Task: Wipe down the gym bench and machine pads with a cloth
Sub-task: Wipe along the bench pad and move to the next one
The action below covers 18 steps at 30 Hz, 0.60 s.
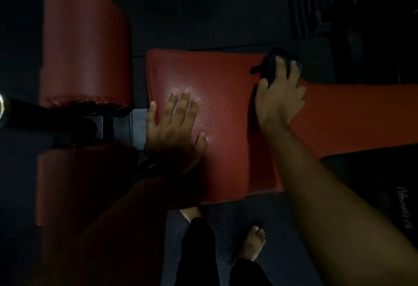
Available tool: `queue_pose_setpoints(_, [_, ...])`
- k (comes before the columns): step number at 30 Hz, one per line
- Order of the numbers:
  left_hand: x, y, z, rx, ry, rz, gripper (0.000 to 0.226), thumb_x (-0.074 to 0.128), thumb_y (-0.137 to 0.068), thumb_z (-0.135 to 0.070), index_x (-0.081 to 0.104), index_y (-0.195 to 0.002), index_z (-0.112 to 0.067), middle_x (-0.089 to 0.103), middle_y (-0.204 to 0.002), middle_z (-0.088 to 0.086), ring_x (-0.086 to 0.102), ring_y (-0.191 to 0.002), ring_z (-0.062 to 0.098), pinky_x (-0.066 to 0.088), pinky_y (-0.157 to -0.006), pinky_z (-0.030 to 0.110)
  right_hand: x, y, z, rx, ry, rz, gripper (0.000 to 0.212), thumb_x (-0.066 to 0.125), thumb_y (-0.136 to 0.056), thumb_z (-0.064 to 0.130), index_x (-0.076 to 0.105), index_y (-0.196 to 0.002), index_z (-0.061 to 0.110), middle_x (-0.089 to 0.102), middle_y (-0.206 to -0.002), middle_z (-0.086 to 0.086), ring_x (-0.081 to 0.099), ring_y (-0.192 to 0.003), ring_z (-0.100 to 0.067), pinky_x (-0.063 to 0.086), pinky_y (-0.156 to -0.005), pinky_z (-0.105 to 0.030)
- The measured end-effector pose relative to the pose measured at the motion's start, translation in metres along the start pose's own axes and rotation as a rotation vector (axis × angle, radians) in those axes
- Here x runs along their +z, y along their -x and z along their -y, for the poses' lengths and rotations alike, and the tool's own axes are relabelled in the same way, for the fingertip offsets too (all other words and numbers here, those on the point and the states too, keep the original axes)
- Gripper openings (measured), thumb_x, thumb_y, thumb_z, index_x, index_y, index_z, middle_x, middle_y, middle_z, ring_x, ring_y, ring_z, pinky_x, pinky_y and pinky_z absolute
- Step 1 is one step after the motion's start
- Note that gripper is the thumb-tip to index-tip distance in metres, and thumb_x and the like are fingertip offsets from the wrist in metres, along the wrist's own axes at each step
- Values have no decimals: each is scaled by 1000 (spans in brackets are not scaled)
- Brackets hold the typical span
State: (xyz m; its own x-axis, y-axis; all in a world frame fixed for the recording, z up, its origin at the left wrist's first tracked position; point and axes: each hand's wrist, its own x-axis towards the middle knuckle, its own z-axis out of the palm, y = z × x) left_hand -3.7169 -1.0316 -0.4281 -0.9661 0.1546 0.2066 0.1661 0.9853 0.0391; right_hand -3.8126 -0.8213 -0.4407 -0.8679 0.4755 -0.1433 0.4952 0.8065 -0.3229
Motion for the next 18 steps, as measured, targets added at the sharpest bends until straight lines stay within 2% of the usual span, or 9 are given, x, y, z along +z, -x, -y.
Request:
queue_pose_setpoints(2, [-1, 0, 0, -3, -4, 5, 68, 61, -83, -46, 56, -144, -15, 42, -159, 5, 37, -148, 24, 22, -119, 59, 2, 32, 11, -13, 17, -2, 62, 51, -99, 38, 30, -157, 38, 20, -168, 4, 47, -119, -32, 40, -93, -43])
queue_pose_setpoints(6, [-1, 0, 0, 15, -13, 0, 69, 62, -84, -46, 55, -145, -15, 43, -158, 6, 38, -148, 25, 23, -119, 60, 3, 48, 22, -427, -22, 6, 63, 61, -91, 36, 43, -151, 36, 32, -163, 2, 51, -119, -34, 44, -90, -45])
queue_pose_setpoints(8, [1, 0, 0, 15, -9, -4, 68, 60, -84, -47, 56, -144, -15, 44, -158, 6, 38, -148, 25, 23, -119, 60, -2, 13, 21, -488, 19, 44, 64, 58, -93, 36, 39, -153, 37, 29, -165, 3, 48, -126, -34, 44, -94, -48])
queue_pose_setpoints(10, [1, 0, 1, 7, -4, -4, 67, 58, -85, -48, 56, -144, -15, 43, -159, 6, 38, -148, 24, 22, -119, 59, -5, -23, 19, -411, 112, 86, 66, 54, -97, 38, 29, -157, 40, 21, -167, 4, 42, -134, -35, 41, -102, -50])
queue_pose_setpoints(12, [1, 1, 1, 8, -8, 1, 66, 56, -86, -48, 56, -144, -16, 42, -159, 5, 37, -148, 24, 21, -120, 59, -7, -50, 13, -223, 145, 130, 65, 51, -100, 40, 23, -159, 42, 16, -169, 5, 38, -139, -35, 37, -107, -52])
queue_pose_setpoints(15, [0, 1, 1, 12, 4, 14, 67, 56, -87, -48, 55, -145, -15, 42, -159, 6, 37, -148, 24, 20, -120, 59, -9, -64, -5, 1, 89, 147, 62, 49, -102, 40, 25, -158, 40, 17, -168, 4, 38, -139, -36, 38, -107, -52])
queue_pose_setpoints(18, [0, 0, 2, 19, -1, 23, 68, 57, -86, -48, 54, -145, -15, 41, -160, 6, 36, -149, 25, 20, -120, 60, -9, -42, -11, 74, 75, 79, 61, 49, -101, 40, 28, -158, 35, 22, -166, 0, 43, -132, -37, 41, -102, -48])
